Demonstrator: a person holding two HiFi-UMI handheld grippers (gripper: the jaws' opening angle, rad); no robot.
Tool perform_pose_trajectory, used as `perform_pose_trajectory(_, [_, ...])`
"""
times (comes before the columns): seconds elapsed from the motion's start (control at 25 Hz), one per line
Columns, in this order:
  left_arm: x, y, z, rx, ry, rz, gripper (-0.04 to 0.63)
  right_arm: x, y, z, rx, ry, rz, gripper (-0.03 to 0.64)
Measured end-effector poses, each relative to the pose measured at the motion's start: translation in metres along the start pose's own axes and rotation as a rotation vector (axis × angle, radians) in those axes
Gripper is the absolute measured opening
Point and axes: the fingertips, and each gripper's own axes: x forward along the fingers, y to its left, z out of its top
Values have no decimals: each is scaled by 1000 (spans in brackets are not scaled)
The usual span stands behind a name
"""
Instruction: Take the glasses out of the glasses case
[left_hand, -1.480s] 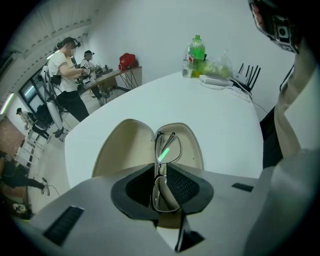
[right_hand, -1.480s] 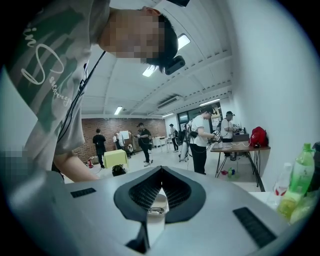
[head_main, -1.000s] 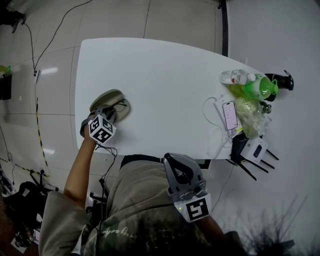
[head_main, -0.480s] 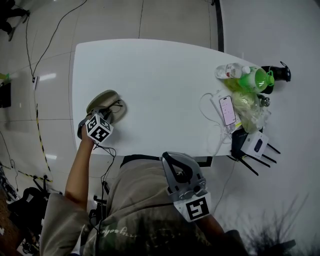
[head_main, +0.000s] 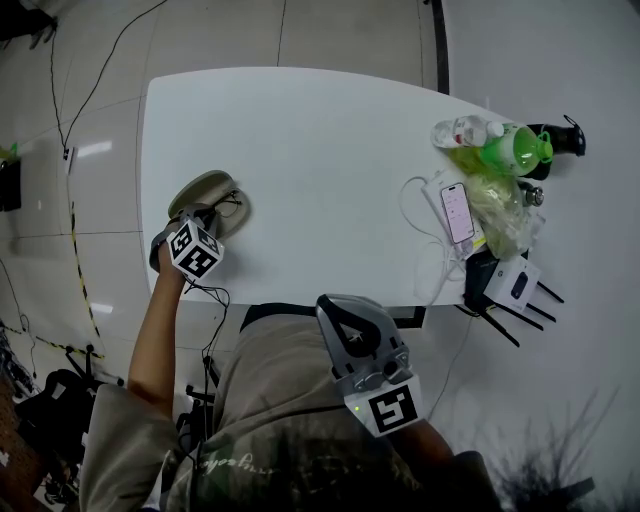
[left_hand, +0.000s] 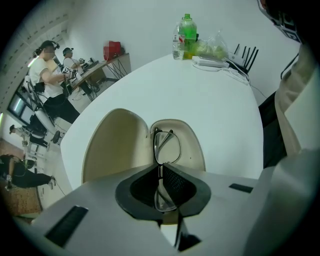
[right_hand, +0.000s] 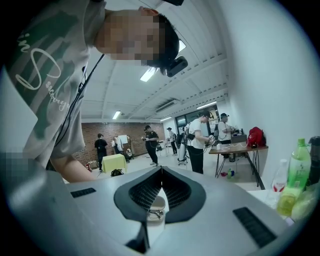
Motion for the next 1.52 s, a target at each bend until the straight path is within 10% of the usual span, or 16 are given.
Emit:
perform_pose_trajectory(0.88, [-10, 3, 7, 88, 8, 18, 31, 151, 19, -131, 73, -8, 32, 12])
perform_pose_trajectory(1.52, [-40, 4, 18, 118, -12, 61, 31, 159, 26, -122, 49, -18, 47, 12])
